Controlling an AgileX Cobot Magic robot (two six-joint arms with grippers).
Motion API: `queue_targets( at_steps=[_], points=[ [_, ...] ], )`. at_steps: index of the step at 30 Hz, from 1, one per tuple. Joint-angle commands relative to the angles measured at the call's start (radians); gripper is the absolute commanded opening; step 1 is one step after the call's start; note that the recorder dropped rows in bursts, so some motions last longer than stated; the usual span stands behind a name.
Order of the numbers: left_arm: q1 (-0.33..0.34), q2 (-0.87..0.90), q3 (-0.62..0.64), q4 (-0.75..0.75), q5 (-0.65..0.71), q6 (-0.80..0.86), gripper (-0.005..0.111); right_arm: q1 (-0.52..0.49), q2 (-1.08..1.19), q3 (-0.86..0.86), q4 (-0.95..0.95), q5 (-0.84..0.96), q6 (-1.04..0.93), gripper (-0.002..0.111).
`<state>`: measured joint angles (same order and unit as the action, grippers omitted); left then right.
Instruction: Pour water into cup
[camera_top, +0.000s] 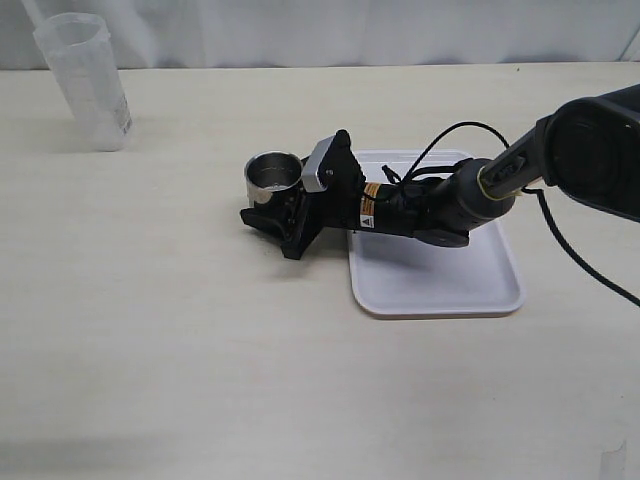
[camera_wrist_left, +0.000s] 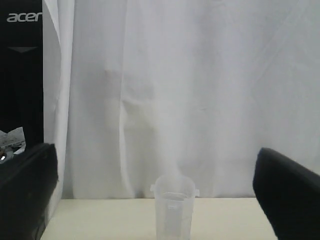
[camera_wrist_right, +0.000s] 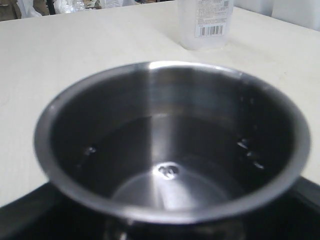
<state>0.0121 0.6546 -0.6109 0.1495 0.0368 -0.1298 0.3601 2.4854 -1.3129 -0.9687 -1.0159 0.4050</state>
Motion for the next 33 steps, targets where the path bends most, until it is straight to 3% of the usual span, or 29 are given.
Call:
queue_targets(
  at_steps=[1,15,20,25,33],
  points=[
    [0.002,-0.006,0.004,-0.011,0.003,-0.007,0.105,-0.002,-0.002,-0.001,-0.018,0.034,0.002,0.014],
    [0.002,-0.006,0.008,-0.011,0.009,0.003,0.105,-0.002,-0.002,-0.001,-0.016,0.034,0.002,0.014],
    [0.002,-0.120,0.036,-0.013,0.032,0.073,0.105,-0.002,-0.002,-0.001,-0.012,0.034,0.002,0.014],
    [0.002,-0.285,0.159,-0.013,0.032,0.183,0.105,-0.002,-0.002,-0.001,-0.012,0.034,0.002,0.014],
    [0.002,-0.445,0.248,-0.013,0.038,0.185,0.105,-0.002,-0.002,-0.001,-0.012,0.034,0.002,0.014]
  ],
)
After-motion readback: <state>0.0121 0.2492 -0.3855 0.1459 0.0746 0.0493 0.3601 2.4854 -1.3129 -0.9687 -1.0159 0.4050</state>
